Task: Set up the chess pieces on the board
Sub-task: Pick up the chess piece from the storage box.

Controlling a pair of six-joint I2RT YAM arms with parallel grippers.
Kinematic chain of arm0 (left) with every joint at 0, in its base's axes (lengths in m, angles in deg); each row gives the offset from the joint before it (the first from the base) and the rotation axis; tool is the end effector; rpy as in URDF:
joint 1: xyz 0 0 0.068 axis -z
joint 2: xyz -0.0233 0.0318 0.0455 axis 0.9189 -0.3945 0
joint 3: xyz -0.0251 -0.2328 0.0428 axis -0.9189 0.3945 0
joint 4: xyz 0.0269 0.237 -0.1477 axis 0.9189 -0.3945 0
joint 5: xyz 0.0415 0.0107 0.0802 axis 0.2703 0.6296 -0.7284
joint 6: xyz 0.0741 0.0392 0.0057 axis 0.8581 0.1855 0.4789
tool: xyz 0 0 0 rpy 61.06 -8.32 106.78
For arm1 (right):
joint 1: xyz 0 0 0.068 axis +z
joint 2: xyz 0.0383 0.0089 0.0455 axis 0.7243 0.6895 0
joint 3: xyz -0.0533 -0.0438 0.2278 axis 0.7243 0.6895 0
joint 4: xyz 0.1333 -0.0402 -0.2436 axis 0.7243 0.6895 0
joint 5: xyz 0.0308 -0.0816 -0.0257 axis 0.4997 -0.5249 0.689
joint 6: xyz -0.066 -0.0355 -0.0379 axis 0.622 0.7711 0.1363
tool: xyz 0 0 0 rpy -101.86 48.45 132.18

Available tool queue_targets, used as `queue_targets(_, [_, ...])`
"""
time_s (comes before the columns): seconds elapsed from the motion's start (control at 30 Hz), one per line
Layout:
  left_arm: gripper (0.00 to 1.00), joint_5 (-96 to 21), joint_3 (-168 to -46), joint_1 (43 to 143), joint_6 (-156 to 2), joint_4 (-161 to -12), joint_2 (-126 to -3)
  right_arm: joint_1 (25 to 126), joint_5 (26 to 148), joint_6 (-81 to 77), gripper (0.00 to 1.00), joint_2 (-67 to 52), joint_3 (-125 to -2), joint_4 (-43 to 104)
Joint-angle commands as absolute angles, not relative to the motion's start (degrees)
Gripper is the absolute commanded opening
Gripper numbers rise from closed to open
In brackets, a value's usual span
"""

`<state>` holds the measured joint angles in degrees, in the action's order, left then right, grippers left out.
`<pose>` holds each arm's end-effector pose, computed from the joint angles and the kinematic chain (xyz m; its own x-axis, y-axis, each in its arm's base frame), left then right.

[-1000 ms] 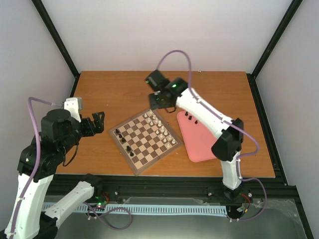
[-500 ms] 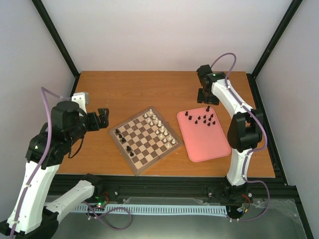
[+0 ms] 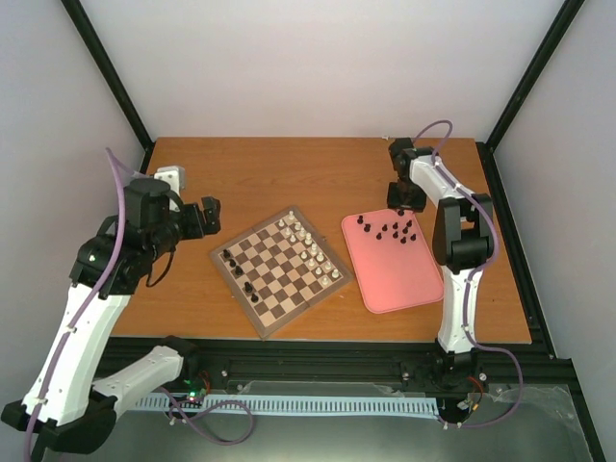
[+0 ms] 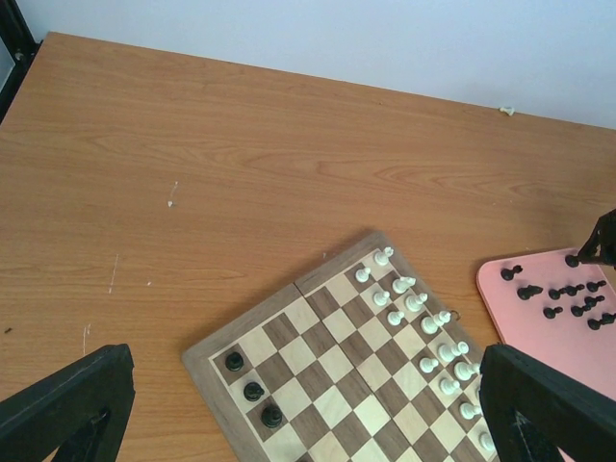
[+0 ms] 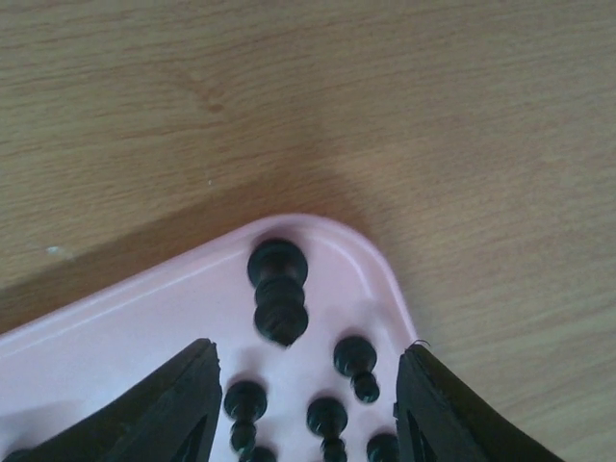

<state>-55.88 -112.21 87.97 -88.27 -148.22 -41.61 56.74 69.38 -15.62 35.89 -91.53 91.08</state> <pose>0.2072 -0.0663 0.3777 -0.5703 -0.1864 -0.8000 -0.0006 0.9740 -0.2265 0.4347 0.0665 0.1184 -0.9655 0.1767 -0.1913 0.1995 0.9740 -0.1076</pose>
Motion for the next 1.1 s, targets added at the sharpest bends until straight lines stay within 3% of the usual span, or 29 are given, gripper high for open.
queue_targets(0.0, [1.00, -56.2, -112.4, 87.8, -89.5, -145.8, -42.4, 54.8, 71.3, -14.2, 0.48, 38.1, -94.5, 90.2])
queue_targets(0.23, [1.00, -56.2, -112.3, 87.8, -89.8, -144.4, -44.0, 54.6, 73.0, -12.4, 0.42, 41.3, -97.9, 90.6])
queue_targets(0.73, [1.00, -55.6, -112.1, 87.8, -89.6, -143.6, -45.0, 54.5, 74.3, -12.2, 0.04, 41.2, -98.8, 91.9])
queue_targets(1.07, [1.00, -55.0, -112.5, 87.7, -89.5, -144.4, -43.5, 56.2, 78.2, -13.3, 0.03, 30.0, -95.7, 92.1])
